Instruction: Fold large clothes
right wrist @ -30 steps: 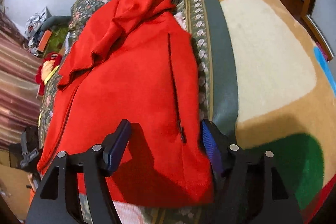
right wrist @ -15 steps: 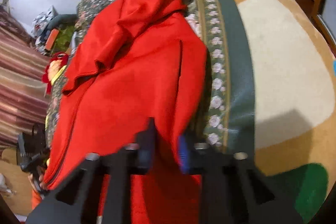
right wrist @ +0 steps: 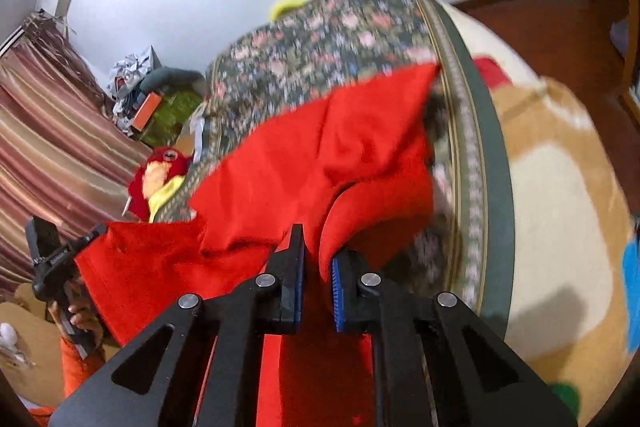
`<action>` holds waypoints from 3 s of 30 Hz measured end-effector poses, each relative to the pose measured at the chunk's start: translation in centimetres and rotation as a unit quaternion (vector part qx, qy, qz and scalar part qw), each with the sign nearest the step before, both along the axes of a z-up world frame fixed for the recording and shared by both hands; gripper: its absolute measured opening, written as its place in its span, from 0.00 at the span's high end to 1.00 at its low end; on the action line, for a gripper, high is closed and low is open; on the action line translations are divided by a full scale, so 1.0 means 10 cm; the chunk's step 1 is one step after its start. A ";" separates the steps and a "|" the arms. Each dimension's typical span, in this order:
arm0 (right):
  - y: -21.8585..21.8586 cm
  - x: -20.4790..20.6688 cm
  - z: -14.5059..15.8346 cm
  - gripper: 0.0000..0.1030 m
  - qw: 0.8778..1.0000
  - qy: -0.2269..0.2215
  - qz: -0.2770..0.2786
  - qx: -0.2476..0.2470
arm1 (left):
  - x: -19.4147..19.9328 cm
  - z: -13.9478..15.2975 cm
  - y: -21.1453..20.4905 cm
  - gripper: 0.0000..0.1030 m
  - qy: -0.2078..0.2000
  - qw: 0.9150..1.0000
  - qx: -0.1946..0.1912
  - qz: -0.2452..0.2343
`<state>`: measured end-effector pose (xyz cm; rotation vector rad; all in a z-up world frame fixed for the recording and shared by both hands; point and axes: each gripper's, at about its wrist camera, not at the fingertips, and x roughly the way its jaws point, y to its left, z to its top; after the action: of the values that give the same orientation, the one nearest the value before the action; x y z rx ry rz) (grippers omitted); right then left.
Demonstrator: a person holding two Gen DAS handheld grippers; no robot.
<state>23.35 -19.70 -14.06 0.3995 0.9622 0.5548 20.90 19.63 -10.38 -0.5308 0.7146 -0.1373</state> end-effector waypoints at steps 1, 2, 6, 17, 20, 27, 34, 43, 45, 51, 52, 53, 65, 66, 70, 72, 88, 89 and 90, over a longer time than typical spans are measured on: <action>0.02 0.07 0.02 0.91 1.000 -0.004 -0.002 0.000 | 0.12 0.06 0.03 0.96 -0.005 1.000 0.008 0.007; 0.05 0.17 0.06 0.91 1.000 -0.008 -0.005 0.001 | 0.15 0.08 0.07 0.96 -0.008 1.000 0.013 0.011; 0.12 0.61 0.15 0.91 0.999 -0.025 -0.036 -0.007 | 0.62 0.13 0.19 0.96 -0.005 0.998 0.040 0.047; 0.08 1.61 -0.41 0.91 0.994 0.052 -0.097 0.022 | 1.87 -0.76 0.44 0.96 0.093 0.985 0.103 0.099; 0.05 1.69 -0.54 0.90 0.992 0.067 -0.098 0.031 | 2.09 -1.11 0.42 0.95 0.128 0.980 0.123 0.092; -0.25 1.70 -0.41 0.78 0.986 0.063 -0.156 -0.006 | 2.28 -1.48 0.40 0.92 0.168 0.974 0.135 0.074; -0.38 1.36 -0.01 0.78 0.989 0.023 -0.129 -0.071 | 2.13 -1.14 0.26 0.66 0.161 0.970 0.177 0.033; 0.27 1.00 0.11 0.58 0.994 -0.025 -0.027 -0.098 | 1.69 -0.38 0.10 0.37 0.078 0.980 0.175 0.047; 0.41 0.97 0.06 0.55 0.995 -0.019 -0.006 -0.096 | 1.64 -0.42 -0.01 0.37 0.084 0.981 0.171 0.028; 0.73 0.92 -0.35 0.48 0.988 -0.004 0.044 -0.149 | 1.54 -0.97 -0.43 0.36 0.143 0.974 0.171 -0.043; 0.73 0.92 -0.42 0.48 0.986 0.001 0.046 -0.162 | 1.53 -1.13 -0.51 0.36 0.162 0.968 0.186 -0.054; 0.70 0.92 -0.51 0.48 0.983 0.008 0.046 -0.175 | 1.51 -1.21 -0.55 0.35 0.171 0.964 0.197 -0.055; -0.36 0.96 -0.78 0.47 0.980 0.063 -0.076 -0.174 | 1.05 -1.57 0.13 0.22 0.215 0.953 0.195 0.083; -0.36 0.95 -0.77 0.47 0.982 0.064 -0.071 -0.164 | 0.98 -1.57 0.22 0.22 0.217 0.956 0.175 0.091; -0.12 0.98 -0.79 0.47 0.984 0.052 -0.038 -0.164 | 0.82 -1.55 0.35 0.22 0.210 0.966 0.115 0.098; 0.04 1.02 -0.88 0.48 0.983 0.058 -0.018 -0.171 | 0.79 -1.54 0.28 0.22 0.208 0.968 0.106 0.091; 0.23 1.02 -1.02 0.47 0.952 0.015 0.035 -0.303 | 1.13 -1.79 -0.14 0.20 0.208 0.937 0.264 0.093; 0.22 1.01 -1.02 0.47 0.950 0.014 0.032 -0.311 | 1.13 -1.80 -0.12 0.20 0.207 0.936 0.268 0.097; 0.19 0.99 -1.03 0.47 0.947 0.013 0.029 -0.319 | 1.12 -1.82 -0.08 0.20 0.206 0.936 0.266 0.103</action>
<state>33.24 -17.78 -24.35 -0.2044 1.1216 0.2636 32.09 18.86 -28.59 -0.1058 1.0541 0.3688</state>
